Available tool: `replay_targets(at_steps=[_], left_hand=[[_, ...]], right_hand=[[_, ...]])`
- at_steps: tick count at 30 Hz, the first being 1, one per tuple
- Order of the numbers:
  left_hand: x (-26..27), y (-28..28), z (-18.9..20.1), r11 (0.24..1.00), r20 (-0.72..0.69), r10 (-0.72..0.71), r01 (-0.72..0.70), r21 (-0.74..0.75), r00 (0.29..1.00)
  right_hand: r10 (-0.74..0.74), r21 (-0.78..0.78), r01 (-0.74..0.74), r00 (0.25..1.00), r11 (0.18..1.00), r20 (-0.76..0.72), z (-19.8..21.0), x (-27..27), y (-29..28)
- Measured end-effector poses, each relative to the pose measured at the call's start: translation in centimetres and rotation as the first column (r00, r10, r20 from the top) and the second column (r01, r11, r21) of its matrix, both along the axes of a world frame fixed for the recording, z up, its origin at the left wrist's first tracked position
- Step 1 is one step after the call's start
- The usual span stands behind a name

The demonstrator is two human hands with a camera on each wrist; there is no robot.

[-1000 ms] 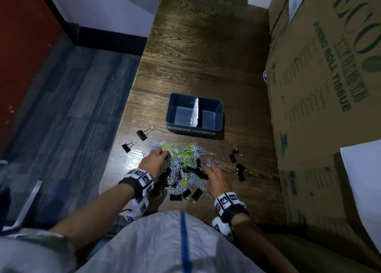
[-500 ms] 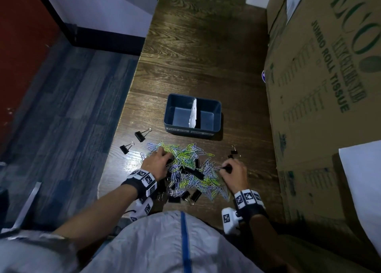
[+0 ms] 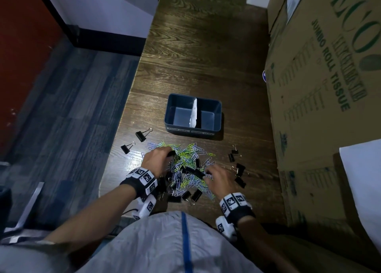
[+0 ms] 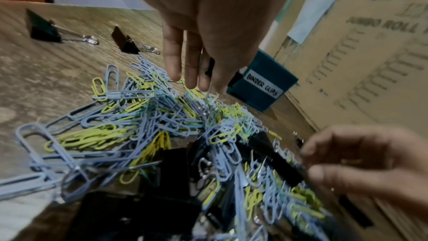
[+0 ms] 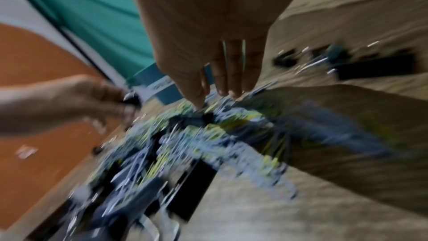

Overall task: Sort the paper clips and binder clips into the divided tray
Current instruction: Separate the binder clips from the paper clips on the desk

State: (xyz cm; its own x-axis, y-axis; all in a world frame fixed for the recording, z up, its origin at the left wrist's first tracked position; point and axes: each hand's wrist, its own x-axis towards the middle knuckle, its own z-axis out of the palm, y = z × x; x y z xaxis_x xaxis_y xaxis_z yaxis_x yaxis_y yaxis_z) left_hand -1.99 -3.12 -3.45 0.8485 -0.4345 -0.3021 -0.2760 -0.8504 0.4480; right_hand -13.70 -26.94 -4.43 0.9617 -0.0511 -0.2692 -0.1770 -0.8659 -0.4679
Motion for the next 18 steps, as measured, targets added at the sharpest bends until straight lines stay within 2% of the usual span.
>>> replay_targets(at_steps=[3, 6, 9, 11, 13, 15, 18], left_hand=[[0.2, 0.7, 0.4, 0.98, -0.04, 0.131, -0.136, -0.144, 0.991], [0.3, 1.8, 1.4, 0.929, -0.189, 0.213, -0.258, -0.266, 0.959], [0.5, 4.5, 1.8, 0.892, -0.208, 0.27, -0.326, -0.312, 0.94], [0.8, 7.0, 1.2, 0.901, -0.152, 0.331, -0.359, -0.244, 0.932], [1.2, 9.4, 0.4, 0.923, -0.112, 0.363, -0.374, -0.096, 0.925], [1.3, 11.2, -0.4, 0.93, -0.131, 0.367, -0.365, 0.039, 0.921], [0.8, 12.1, -1.0, 0.944, -0.129, 0.324, -0.31, 0.113, 0.937]], right_hand=[[0.093, -0.025, -0.095, 0.994, 0.995, -0.062, -0.7, 0.1, 1.3], [0.062, -0.046, -0.067, 0.994, 0.997, -0.089, -1.0, 0.2, 1.6], [0.039, -0.006, -0.039, 0.996, 0.999, -0.08, -0.6, 0.6, 1.7], [0.03, 0.021, -0.028, 0.997, 0.999, -0.074, 0.0, 0.7, 1.3], [-0.011, 0.073, 0.017, 0.997, 0.997, -0.076, 0.8, 0.8, 0.6], [-0.059, 0.124, 0.067, 0.996, 0.99, -0.07, 1.5, 0.9, 0.0], [-0.135, 0.189, 0.148, 0.987, 0.971, -0.082, 2.3, 1.3, -1.8]])
